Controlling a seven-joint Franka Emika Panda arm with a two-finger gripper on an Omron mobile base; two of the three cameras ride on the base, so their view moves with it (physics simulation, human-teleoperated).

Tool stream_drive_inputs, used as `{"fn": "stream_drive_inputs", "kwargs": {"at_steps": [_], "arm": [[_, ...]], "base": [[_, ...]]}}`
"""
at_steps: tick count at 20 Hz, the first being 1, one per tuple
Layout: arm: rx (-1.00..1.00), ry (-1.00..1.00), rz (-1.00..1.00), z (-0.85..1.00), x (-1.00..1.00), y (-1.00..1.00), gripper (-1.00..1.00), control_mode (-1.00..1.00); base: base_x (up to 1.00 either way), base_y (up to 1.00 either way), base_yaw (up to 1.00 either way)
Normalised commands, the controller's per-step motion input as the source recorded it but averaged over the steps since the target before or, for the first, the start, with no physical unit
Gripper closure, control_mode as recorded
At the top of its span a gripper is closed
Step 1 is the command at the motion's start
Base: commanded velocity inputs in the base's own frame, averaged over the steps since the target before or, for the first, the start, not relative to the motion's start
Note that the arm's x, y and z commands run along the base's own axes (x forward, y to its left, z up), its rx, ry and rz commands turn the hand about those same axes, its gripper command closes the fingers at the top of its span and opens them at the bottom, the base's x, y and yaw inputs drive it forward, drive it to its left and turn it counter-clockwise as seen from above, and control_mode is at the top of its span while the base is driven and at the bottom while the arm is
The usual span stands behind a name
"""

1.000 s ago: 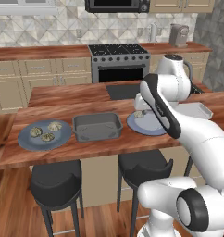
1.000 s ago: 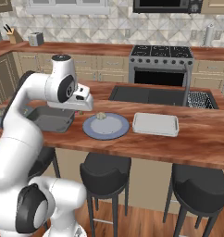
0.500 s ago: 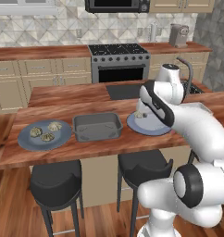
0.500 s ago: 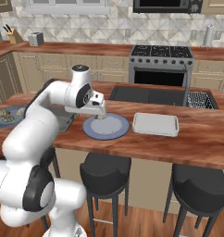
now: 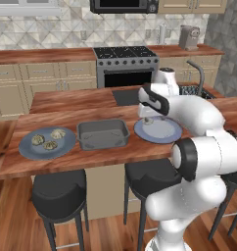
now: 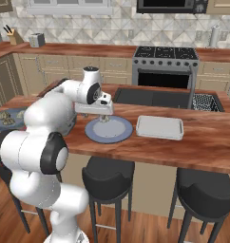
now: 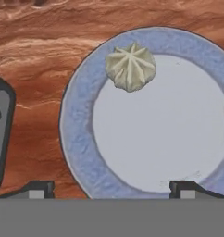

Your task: Place two dumplings into each of the tupperware containers and then place the containers in the fridge.

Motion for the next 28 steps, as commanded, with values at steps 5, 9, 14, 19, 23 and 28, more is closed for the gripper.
{"fn": "stream_drive_inputs", "kwargs": {"at_steps": [5,9,14,19,23,28], "arm": [[-0.03,0.02,0.0,-0.59,0.43,0.0,-1.0,-1.0],[0.0,0.01,0.0,-0.42,0.44,-0.01,-1.0,-1.0],[0.0,0.0,0.0,-0.3,0.44,-0.07,-1.0,-1.0],[0.0,0.01,0.0,-0.24,0.59,-0.05,-1.0,-1.0],[0.0,0.03,0.0,-0.27,0.59,-0.01,-1.0,-1.0],[-0.03,0.03,0.0,-0.43,0.2,0.0,1.0,-1.0]], "base": [[0.0,0.0,0.0],[0.0,0.0,0.0],[0.0,0.0,0.0],[0.0,0.0,0.0],[0.0,0.0,0.0],[0.0,0.0,0.0]]}}
